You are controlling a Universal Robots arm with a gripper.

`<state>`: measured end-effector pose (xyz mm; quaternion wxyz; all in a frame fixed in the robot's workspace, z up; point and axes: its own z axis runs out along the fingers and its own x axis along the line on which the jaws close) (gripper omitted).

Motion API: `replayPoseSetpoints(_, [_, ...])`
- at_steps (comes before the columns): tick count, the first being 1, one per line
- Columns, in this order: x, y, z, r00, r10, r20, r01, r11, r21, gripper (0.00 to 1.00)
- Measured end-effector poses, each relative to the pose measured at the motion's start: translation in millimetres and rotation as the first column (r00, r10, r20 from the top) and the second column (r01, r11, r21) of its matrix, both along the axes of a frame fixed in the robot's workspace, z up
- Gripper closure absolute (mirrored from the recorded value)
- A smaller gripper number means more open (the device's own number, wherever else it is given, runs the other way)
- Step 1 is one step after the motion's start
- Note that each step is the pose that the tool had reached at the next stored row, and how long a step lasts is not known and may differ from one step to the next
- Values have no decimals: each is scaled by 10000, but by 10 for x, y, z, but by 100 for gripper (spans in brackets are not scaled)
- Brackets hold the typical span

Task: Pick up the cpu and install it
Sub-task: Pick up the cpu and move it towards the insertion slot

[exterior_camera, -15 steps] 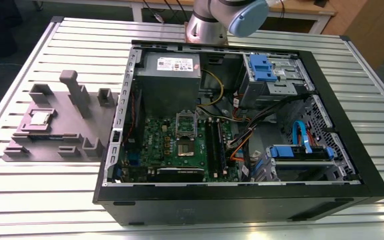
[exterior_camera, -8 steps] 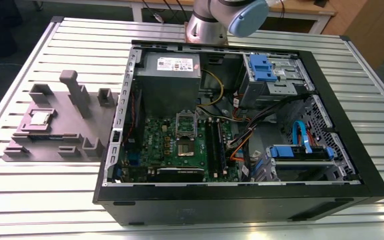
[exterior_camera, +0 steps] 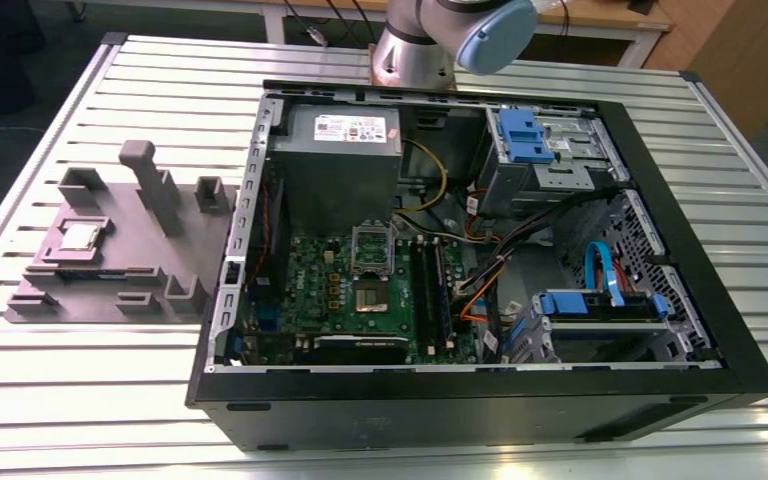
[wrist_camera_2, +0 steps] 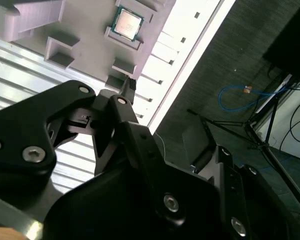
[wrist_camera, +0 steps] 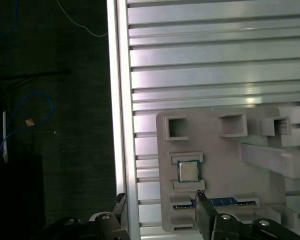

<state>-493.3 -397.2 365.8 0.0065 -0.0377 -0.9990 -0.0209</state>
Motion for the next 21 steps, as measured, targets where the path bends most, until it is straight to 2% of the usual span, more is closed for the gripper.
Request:
replayPoseSetpoints(4, [110, 0, -4, 10000, 42, 0, -42, 10000, 0, 35])
replayPoseSetpoints(6, [130, 0, -9, 9998, 194, 0, -194, 9998, 0, 35])
replayPoseSetpoints(9, [139, 0, -23, 9989, 467, 3, -467, 9989, 2, 35])
replayPoseSetpoints(21, [140, 0, -30, 9989, 471, 2, -471, 9989, 1, 35])
